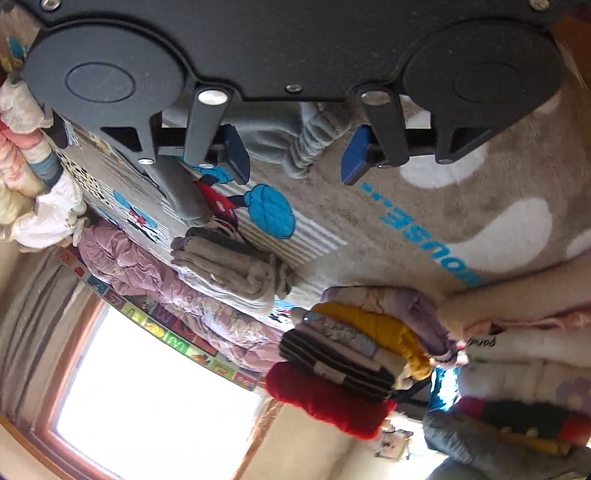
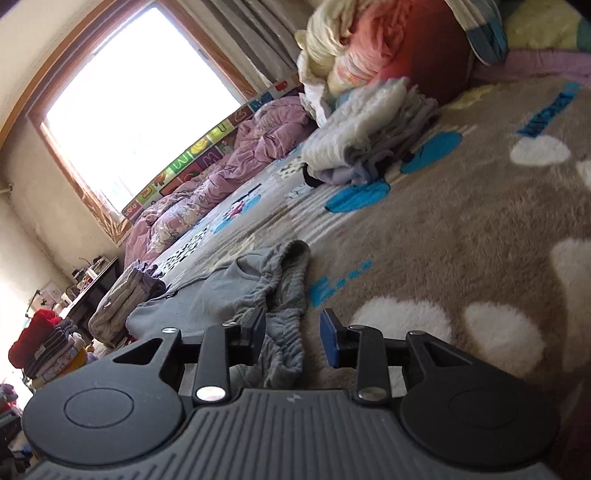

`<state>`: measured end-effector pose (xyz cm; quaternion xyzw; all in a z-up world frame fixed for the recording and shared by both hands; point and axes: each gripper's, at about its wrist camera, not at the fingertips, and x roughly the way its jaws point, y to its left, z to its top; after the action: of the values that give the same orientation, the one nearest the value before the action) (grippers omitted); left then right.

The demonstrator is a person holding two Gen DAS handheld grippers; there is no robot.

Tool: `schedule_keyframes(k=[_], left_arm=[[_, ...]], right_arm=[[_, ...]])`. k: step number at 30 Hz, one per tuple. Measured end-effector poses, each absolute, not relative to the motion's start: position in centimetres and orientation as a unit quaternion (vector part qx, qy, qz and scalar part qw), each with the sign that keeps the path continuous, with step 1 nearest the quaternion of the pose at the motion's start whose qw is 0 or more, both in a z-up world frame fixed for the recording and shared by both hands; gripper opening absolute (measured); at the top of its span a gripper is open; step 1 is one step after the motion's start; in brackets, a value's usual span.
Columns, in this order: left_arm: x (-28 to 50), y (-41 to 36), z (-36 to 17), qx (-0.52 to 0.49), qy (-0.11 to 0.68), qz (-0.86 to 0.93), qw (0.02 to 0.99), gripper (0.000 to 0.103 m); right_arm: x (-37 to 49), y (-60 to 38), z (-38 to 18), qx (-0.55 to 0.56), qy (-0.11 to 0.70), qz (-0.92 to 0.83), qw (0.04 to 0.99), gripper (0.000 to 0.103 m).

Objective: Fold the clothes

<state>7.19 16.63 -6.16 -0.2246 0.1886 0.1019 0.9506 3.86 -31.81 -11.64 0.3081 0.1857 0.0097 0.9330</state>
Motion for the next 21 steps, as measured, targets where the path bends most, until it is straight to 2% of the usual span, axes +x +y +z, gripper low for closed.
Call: schedule_keyframes(k=[3,7,10,12,13,14,15,21], left_arm=[[8.8,15.4,-6.4,-0.211,0.198,0.082,0.954,0.052],[10.0,15.2,-5.8,-0.237,0.198,0.059,0.949,0.051],[11.2,14.5,-6.3,-0.218,0.206,0.043,0.953,0.051],[13.4,14.3,-8.8,-0.189,0.277,0.068,0.94,0.053],[14.7,13.9,-10.7,-0.153,0.325,0.086,0.929,0.05],[14.9,12.9,-11.3,-0.109,0.324,0.091,0.935,0.054],[14.9,11.8,-11.5,-0.064,0.31,0.093,0.944,0.054],[14.5,10.5,-8.1,-0.092,0.27,0.025,0.958,0.053]], right_arm=[[4.3,-28.9,-9.9,0.209,0.161,0.073,0.962,0.035],[4.7,-26.1,-9.7,0.156,0.168,0.13,0.965,0.034],[5.0,-24.6,-9.9,0.126,0.174,0.148,0.965,0.034],[5.8,-23.9,-10.8,0.106,0.196,0.15,0.963,0.034],[6.3,-23.5,-11.5,0.094,0.217,0.149,0.96,0.033],[6.8,-23.1,-12.2,0.083,0.237,0.148,0.957,0.033],[7.3,-22.8,-13.0,0.071,0.258,0.146,0.952,0.033],[8.3,-26.7,-10.9,0.164,0.237,0.118,0.95,0.034]])
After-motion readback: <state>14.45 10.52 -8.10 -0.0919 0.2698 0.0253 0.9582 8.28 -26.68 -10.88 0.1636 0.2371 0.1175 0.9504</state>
